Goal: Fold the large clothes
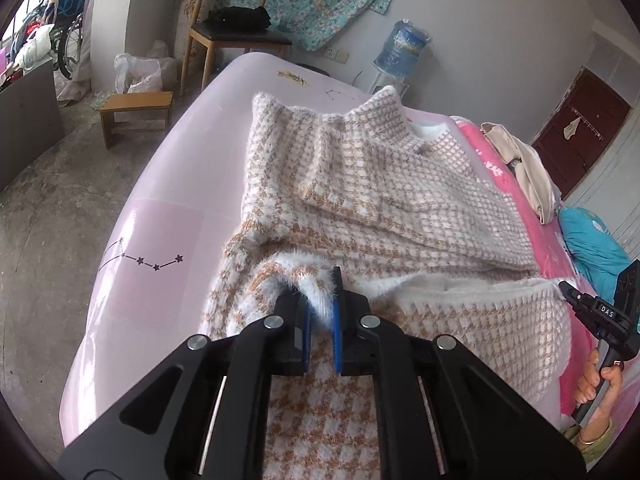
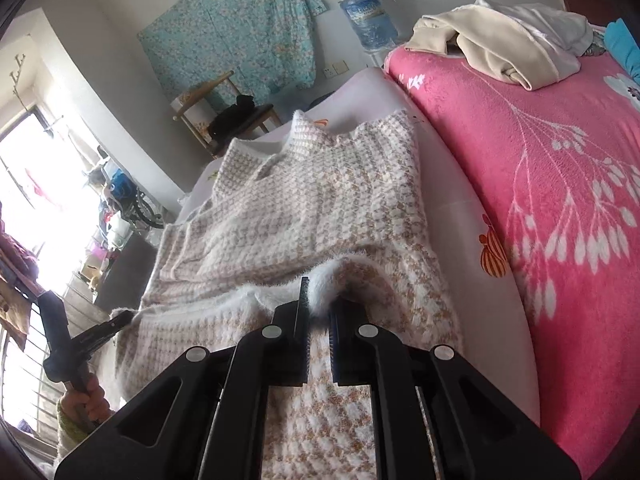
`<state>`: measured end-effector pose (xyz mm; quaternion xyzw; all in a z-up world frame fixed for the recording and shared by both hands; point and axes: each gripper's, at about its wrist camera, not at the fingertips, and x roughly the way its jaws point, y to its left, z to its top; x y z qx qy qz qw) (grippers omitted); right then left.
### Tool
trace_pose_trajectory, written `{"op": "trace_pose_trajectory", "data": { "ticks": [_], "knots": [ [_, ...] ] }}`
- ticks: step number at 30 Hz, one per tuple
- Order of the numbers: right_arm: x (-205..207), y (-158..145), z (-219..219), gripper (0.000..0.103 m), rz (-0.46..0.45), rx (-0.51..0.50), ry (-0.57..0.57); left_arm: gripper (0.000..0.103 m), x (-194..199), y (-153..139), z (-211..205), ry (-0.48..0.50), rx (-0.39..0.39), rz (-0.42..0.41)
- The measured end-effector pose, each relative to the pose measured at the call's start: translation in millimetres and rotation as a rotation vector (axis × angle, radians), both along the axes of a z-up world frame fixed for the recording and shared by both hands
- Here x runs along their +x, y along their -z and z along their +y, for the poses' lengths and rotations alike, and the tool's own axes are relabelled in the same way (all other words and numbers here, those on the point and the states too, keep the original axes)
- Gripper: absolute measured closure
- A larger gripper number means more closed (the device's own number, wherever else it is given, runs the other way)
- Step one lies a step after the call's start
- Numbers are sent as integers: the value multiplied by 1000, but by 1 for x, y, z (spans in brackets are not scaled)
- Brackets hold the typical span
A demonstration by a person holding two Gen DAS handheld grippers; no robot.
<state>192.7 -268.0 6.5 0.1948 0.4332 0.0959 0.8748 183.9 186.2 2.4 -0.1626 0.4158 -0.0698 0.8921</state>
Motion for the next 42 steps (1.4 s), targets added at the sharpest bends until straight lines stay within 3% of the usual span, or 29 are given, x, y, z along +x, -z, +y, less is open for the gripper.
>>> {"op": "trace_pose_trajectory", "data": {
  "ticks": [3, 4, 5, 6, 7, 8, 11, 15, 18, 21, 22, 28, 30, 32, 33, 34, 35, 36, 37, 42],
  "knots": [
    [9, 19, -2, 91, 58, 7, -5, 88, 6, 8, 2, 12, -19, 25],
    [10, 20, -4, 85, 71, 18, -9, 78, 7, 8, 4, 14, -30, 36],
    [7, 18, -4, 73, 70, 18, -11, 55, 4, 6, 5, -1, -22, 32],
    [4, 13, -6, 63, 54, 5, -2, 47, -1, 1, 9, -31, 2, 5],
    [-1, 5, -8, 44, 24, -15, 15, 39, -7, -6, 13, -50, 14, -33],
    [-7, -5, -9, 40, -11, -32, 23, 39, -13, -13, 16, -51, 8, -66],
    [-19, -28, 1, 40, -70, -53, -44, 39, -30, -31, 15, -5, -12, -136],
    [-32, -28, 64, 43, -70, -169, -285, 40, -45, -33, -34, 217, -26, -132],
    [-33, -3, 110, 60, -17, -268, -434, 41, -45, -10, -85, 340, 57, -48],
    [-20, 34, 126, 60, 83, -303, -452, 40, -40, 25, -115, 336, 223, 39],
    [-19, 31, 122, 60, 84, -274, -440, 40, -42, 26, -116, 328, 233, 14],
    [-14, 1, 86, 54, 59, -240, -284, 41, -38, 4, -87, 222, 217, -26],
    [-6, 15, 77, 51, 114, -235, -242, 41, -26, 12, -79, 180, 209, 16],
    [0, 35, 74, 51, 168, -200, -240, 49, -13, 24, -79, 154, 199, 60],
    [-2, 34, 77, 53, 130, -225, -244, 54, -13, 25, -79, 137, 209, 32],
    [-3, 35, 82, 65, 124, -270, -254, 70, -13, 24, -80, 133, 222, 14],
    [-4, 34, 84, 81, 118, -279, -252, 81, -12, 24, -80, 146, 209, 14],
    [-3, 35, 83, 87, 126, -244, -255, 85, -11, 23, -79, 143, 194, 12],
    [-2, 35, 83, 93, 126, -247, -251, 98, -10, 21, -80, 143, 194, 7],
    [5, 11, 86, 98, 47, -293, -248, 100, -8, 0, -77, 130, 207, -80]
  ]
}}
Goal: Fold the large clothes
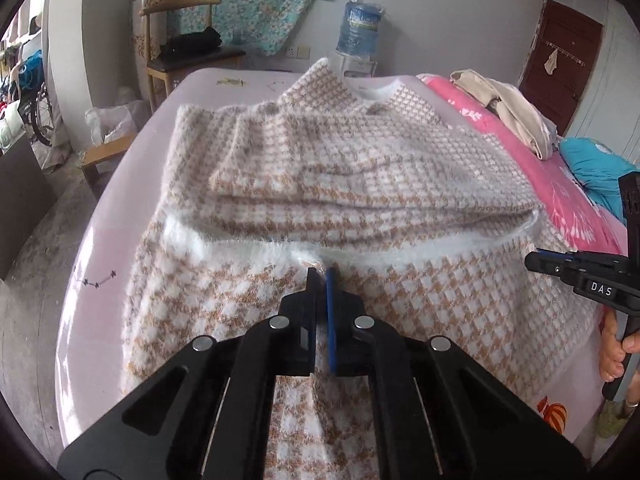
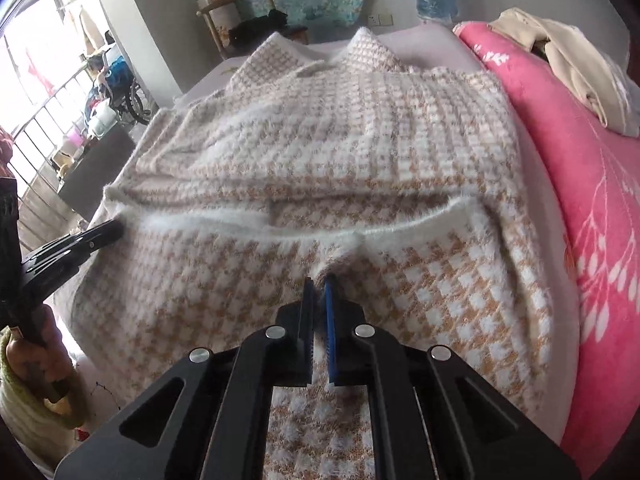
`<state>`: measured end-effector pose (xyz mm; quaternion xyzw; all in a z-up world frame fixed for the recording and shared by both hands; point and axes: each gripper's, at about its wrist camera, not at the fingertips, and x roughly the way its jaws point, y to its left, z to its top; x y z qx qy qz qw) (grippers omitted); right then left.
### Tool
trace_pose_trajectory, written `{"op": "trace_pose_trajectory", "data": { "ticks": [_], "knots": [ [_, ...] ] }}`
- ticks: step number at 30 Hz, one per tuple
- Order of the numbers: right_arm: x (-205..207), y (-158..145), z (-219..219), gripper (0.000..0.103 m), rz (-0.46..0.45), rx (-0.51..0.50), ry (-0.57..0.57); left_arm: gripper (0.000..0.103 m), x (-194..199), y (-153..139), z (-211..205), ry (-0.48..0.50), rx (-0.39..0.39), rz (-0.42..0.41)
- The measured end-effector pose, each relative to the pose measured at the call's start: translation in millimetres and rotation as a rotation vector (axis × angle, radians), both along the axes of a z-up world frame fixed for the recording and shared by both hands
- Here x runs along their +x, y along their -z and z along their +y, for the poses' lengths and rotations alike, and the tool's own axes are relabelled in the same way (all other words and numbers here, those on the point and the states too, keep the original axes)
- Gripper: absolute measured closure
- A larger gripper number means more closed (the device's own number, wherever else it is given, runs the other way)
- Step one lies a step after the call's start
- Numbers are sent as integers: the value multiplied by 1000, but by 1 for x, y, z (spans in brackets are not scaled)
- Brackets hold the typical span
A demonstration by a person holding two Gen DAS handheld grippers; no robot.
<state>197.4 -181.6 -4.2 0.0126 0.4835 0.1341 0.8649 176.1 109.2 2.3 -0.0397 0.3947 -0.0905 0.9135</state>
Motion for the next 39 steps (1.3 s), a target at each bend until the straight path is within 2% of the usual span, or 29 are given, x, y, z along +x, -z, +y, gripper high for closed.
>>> {"op": "trace_pose_trajectory", "data": {
  "ticks": [3, 5, 7, 8, 10, 13, 15, 16, 17, 20, 21, 22, 24, 26, 28, 29, 31, 34, 35, 37, 39],
  "knots": [
    [10, -11, 2, 98, -32, 2, 3, 100, 9, -4, 3, -16, -6, -10],
    [19, 2, 4, 98, -4, -13, 7, 100, 18, 7, 2, -27, 4, 25],
    [26, 28, 4, 98, 55, -18, 5, 99, 25, 24, -1, -29, 25, 66],
    [23, 28, 2, 98, 26, -3, 3, 96, 24, 27, 0, -29, 24, 54],
    [23, 24, 0, 97, 28, 0, -1, 94, 22, 24, 2, -22, 25, 50],
    [14, 8, -15, 86, 19, 26, 31, 86, 13, 11, 17, -36, -16, 42],
    [2, -8, -28, 83, -33, -13, 75, 83, 1, 0, 30, -58, -12, 3],
    [-3, -12, -34, 83, -44, -38, 91, 77, -2, -1, 36, -74, -1, 3],
    [-4, -12, -41, 83, -42, -53, 103, 76, -2, 1, 44, -93, 7, 21],
    [10, 13, -63, 83, 47, -34, 143, 78, 10, 26, 65, -158, 14, 138],
    [15, 23, -71, 85, 68, 3, 156, 78, 9, 24, 69, -161, -11, 112],
    [15, 23, -76, 86, 66, 40, 170, 78, 11, 23, 70, -164, -16, 132],
    [13, 12, -78, 87, 79, 44, 207, 80, 8, 16, 72, -192, -25, 135],
    [1, -5, -73, 83, 48, 40, 218, 80, -4, 5, 71, -206, -10, 96],
    [-16, -20, -61, 83, 26, 97, 163, 80, -22, -8, 65, -171, -20, 45],
    [-26, -25, -51, 79, 21, 117, 121, 79, -31, -13, 58, -134, -27, 30],
    [-48, -29, -22, 77, 11, 101, 11, 79, -49, -19, 38, -36, -36, 8],
    [-79, -17, 25, 77, 4, 75, -182, 75, -69, -10, 1, 120, -57, 46],
    [-82, -8, 36, 77, 28, 76, -214, 74, -72, -2, -10, 143, -52, 71],
    [-82, 16, 48, 76, 87, 41, -213, 71, -73, 18, -24, 131, 12, 116],
    [-81, 20, 46, 75, 65, 42, -204, 69, -76, 26, -22, 118, 0, 101]
  ]
}}
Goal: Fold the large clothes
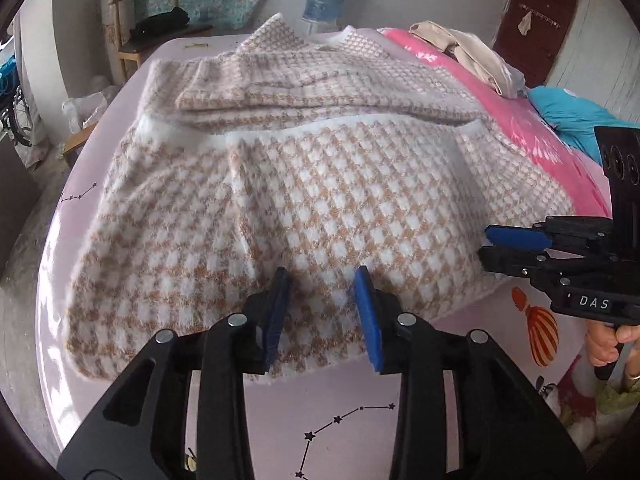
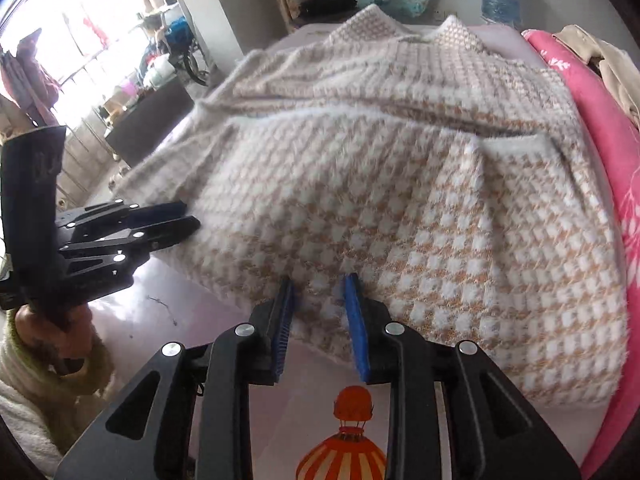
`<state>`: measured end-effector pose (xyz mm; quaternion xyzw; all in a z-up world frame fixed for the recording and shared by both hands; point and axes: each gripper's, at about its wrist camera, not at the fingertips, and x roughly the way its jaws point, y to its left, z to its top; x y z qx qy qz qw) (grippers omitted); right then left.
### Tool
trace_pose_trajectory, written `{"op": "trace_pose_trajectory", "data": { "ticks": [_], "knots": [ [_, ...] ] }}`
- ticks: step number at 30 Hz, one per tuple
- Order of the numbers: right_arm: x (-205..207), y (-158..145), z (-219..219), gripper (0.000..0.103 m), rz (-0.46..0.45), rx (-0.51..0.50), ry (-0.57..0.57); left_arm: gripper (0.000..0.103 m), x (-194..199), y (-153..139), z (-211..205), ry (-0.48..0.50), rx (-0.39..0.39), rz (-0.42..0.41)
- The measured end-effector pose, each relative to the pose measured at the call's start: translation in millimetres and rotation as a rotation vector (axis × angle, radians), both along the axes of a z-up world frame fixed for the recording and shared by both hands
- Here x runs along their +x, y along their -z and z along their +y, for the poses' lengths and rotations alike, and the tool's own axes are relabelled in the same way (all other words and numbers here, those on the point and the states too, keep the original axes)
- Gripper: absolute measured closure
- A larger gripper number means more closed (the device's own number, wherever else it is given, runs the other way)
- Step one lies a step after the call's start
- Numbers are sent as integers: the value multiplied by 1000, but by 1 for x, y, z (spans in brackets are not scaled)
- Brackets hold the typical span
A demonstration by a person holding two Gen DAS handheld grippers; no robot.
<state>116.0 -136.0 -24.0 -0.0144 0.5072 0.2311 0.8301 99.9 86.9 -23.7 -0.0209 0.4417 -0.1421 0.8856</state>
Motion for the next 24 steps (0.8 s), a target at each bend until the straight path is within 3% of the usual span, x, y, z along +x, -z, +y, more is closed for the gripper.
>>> {"op": "trace_pose_trajectory", "data": {
  "ticks": [2, 6, 9, 12, 15, 18, 22, 24],
  "knots": [
    [1, -8, -4, 75, 42, 9, 42, 69, -2, -6, 5, -16, -24, 15],
    [-21, -32, 16, 76, -79, 1, -58, 68, -18, -23, 9, -3, -10, -71],
    [-15, -5, 45, 75, -45, -29, -106, 61, -8, -1, 13, -51, 51, 9],
    [-20, -6, 51, 74, -62, -76, -106, 61, -8, -3, 15, -59, 42, 0],
    [-26, -27, 35, 73, -85, -89, -53, 50, -8, -14, 22, -88, 22, 2],
    [-26, -36, -6, 56, -97, -96, 95, 38, -5, -17, 36, -135, 2, 5],
    [-14, -7, -58, 47, 3, -135, 296, 32, 9, -1, 43, -165, 8, 69],
    [-16, -2, -69, 43, 16, -84, 312, 24, 11, -1, 38, -152, 21, 72]
  ]
}}
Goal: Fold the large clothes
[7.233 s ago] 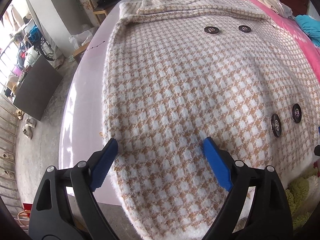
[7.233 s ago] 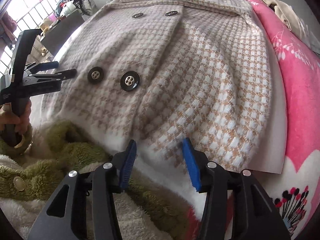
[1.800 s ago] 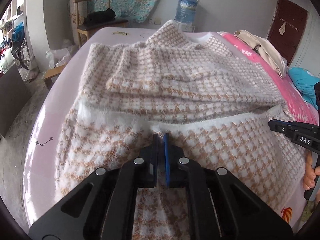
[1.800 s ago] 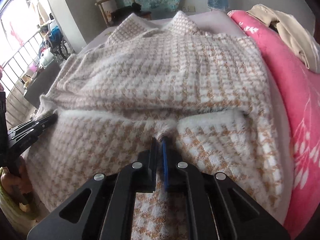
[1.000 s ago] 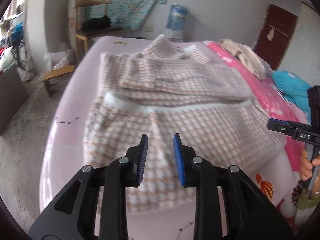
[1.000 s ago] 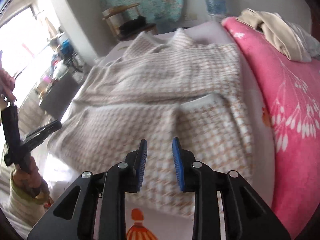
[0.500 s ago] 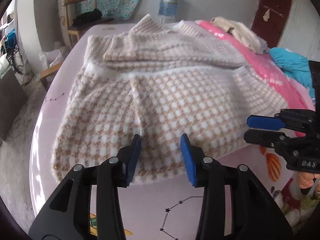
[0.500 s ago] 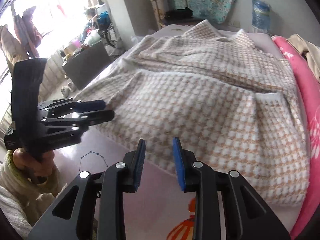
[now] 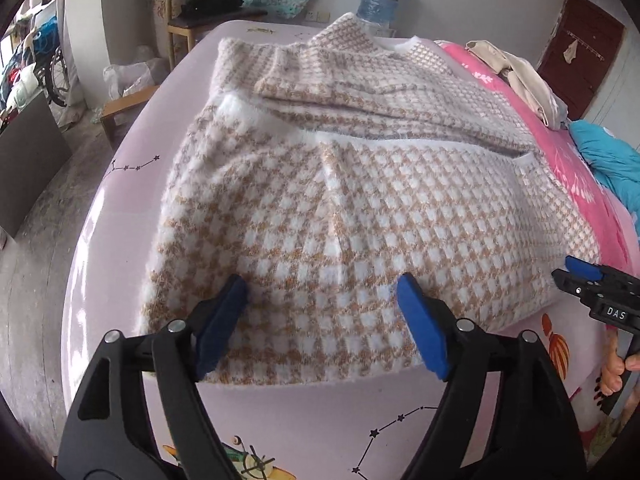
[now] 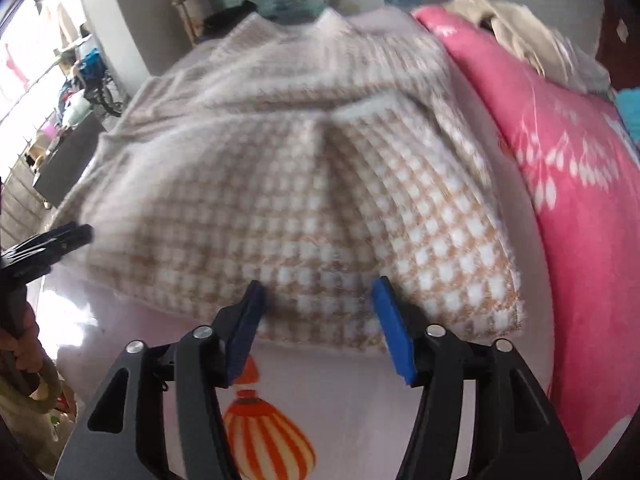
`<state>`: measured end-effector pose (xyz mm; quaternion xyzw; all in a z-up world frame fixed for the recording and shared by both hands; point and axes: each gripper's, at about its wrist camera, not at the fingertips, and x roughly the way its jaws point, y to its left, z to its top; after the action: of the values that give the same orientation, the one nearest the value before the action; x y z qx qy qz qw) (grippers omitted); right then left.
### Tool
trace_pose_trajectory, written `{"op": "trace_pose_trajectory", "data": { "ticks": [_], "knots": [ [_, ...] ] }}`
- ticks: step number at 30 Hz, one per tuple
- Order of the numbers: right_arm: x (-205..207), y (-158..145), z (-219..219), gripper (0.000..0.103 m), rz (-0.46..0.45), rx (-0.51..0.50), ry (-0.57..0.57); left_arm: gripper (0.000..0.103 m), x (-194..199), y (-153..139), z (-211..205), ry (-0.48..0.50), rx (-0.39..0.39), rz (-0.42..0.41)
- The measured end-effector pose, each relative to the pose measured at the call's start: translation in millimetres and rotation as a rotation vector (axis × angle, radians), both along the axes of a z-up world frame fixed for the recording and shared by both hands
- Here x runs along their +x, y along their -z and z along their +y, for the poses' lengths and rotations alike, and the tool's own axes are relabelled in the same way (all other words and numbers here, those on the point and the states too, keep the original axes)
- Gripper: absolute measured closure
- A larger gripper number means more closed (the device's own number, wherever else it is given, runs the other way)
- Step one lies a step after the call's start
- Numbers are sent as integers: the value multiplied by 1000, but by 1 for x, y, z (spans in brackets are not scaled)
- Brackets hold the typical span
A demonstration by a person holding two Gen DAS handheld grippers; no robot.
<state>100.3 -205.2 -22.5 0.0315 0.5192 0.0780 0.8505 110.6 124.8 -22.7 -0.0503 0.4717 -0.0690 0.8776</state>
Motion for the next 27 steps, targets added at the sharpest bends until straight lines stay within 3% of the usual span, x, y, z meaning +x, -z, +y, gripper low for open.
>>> {"op": "trace_pose_trajectory", "data": {
  "ticks": [4, 12, 19, 23, 27],
  "knots": [
    [1, -17, 10, 42, 13, -44, -18, 18, 6, 1, -8, -10, 39, 30],
    [15, -45, 47, 25, -70, -22, -117, 9, 13, 5, -24, -46, 112, 60],
    [51, -30, 64, 22, -37, -20, -122, 7, 18, 6, -29, -83, 145, 85],
    [66, 2, 66, 22, 57, -52, -106, 7, 19, 6, -30, -85, 151, 91],
    [64, 7, 70, 13, 55, -69, -113, 7, 21, 6, -29, -80, 149, 101]
  ]
}}
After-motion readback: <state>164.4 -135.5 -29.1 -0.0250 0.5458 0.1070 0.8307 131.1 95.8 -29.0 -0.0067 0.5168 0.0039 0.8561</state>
